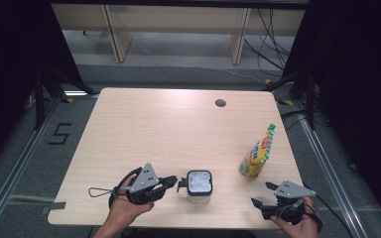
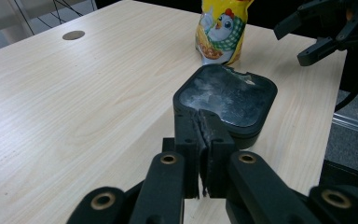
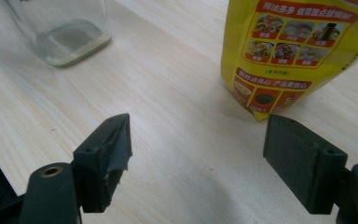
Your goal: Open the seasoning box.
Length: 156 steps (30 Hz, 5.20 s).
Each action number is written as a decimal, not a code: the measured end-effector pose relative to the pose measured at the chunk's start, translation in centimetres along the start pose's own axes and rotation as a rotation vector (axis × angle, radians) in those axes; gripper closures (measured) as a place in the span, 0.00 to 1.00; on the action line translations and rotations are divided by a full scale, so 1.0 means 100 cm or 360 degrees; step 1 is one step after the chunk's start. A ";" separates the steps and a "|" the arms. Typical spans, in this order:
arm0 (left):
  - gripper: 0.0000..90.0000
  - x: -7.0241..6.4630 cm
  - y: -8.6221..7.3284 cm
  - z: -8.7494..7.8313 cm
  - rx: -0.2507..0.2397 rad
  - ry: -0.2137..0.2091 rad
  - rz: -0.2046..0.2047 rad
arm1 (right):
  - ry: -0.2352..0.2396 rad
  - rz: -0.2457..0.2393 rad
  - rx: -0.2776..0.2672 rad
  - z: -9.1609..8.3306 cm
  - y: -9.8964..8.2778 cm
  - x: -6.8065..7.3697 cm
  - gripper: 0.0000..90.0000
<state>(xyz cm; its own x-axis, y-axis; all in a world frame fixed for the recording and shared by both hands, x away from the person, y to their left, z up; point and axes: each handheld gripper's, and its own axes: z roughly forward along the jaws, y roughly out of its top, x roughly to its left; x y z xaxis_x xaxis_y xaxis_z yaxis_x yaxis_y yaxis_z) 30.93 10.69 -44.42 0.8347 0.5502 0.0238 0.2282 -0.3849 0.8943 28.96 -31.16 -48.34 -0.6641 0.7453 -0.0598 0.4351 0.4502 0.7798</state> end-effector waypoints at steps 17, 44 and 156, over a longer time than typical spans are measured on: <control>0.98 0.004 0.001 0.027 -0.0043 -0.0065 -0.0120 | 0.0011 0.0000 0.0001 0.001 0.000 0.002 0.27; 0.99 0.003 -0.006 0.029 -0.0080 -0.0049 -0.0149 | 0.0097 -0.0017 -0.0120 0.003 0.008 0.012 0.30; 0.33 0.001 -0.049 0.022 0.0204 -0.0084 -0.0019 | 0.0278 -0.0260 -0.0388 0.020 0.072 0.070 0.64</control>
<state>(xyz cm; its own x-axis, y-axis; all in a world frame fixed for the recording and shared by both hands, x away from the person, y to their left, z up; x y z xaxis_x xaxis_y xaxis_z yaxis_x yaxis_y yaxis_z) 30.99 11.02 -49.75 0.8562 0.5165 -0.0130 0.2974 -0.4721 0.8299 28.60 -21.72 -44.40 -0.8162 0.5682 -0.1051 0.1702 0.4101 0.8960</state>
